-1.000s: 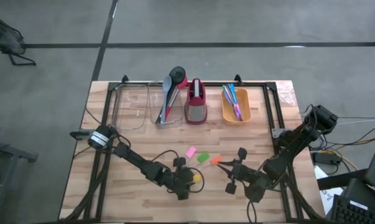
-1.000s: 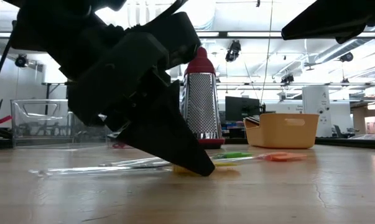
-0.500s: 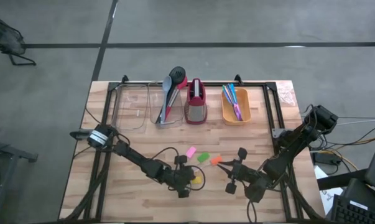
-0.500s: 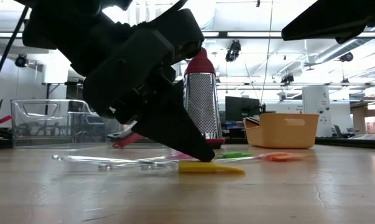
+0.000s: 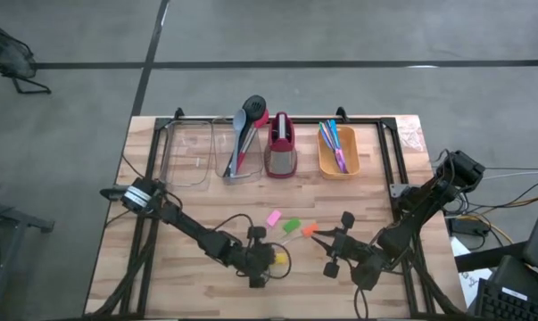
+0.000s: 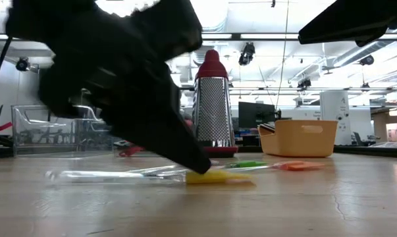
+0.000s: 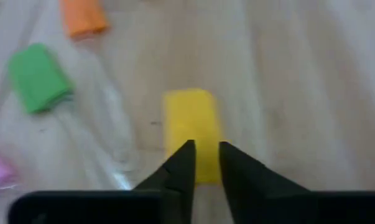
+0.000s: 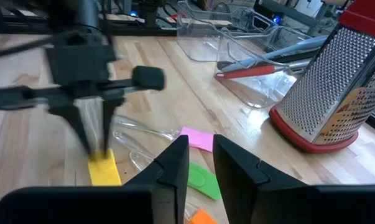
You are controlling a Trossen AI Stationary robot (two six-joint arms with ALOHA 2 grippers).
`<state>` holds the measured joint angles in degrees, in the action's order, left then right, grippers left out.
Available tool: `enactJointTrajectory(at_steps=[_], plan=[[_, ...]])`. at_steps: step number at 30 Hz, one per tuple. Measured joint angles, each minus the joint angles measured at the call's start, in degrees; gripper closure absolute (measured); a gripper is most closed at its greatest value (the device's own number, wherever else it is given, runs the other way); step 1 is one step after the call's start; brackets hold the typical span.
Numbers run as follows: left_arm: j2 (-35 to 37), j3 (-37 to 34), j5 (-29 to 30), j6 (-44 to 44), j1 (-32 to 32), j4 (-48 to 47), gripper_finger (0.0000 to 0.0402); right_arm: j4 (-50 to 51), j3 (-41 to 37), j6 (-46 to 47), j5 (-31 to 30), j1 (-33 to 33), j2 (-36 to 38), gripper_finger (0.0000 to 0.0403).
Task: Pick & Place Kitchen Items
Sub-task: Put the yellow spatula into the left transparent bin
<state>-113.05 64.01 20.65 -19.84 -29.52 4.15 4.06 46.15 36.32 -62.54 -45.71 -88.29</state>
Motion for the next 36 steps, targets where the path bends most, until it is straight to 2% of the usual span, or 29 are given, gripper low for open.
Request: enactJointTrajectory(at_steps=[6,10,13,17,20,23,26,30,33,36], plan=[[-0.01,0.13,1.26,2.04,-1.33,1.68,0.0221,-0.05,-0.04,0.04,0.02,0.00,0.00,0.0323],[-1.56,0.12,5.78,1.74,-1.33,1.65,0.0166,-0.05,-0.11,0.11,0.02,0.00,0.00,0.0334],[-2.86,0.24,6.75,1.77,-0.85,2.31,0.0145,-0.03,-0.11,0.13,0.02,0.00,0.00,0.0344],[-4.89,0.31,6.86,0.99,-0.17,3.33,0.0140,-0.01,-0.11,0.13,0.02,0.00,0.00,0.0357],[-6.36,0.14,6.59,0.62,-0.08,3.20,0.0151,-0.01,-0.11,0.13,0.02,0.00,0.00,0.0363],[-7.04,-0.02,4.49,-1.17,0.27,2.89,0.0179,-0.03,-0.11,0.13,0.02,0.00,0.00,0.0367],[-7.08,-0.33,1.20,-2.82,1.03,2.75,0.0227,-0.03,-0.11,0.13,0.02,0.01,0.00,0.0370],[-7.10,-0.52,-2.57,-2.76,2.41,0.90,0.0315,-0.03,-0.12,0.14,0.02,0.00,0.00,0.0365],[-7.07,-0.68,-2.85,-1.60,2.80,0.35,0.0380,-0.03,-0.13,0.13,0.02,0.01,0.00,0.0358],[-7.08,-0.68,-2.78,-1.07,2.83,0.37,0.0395,-0.05,-0.13,0.13,0.02,0.00,0.00,0.0351]])
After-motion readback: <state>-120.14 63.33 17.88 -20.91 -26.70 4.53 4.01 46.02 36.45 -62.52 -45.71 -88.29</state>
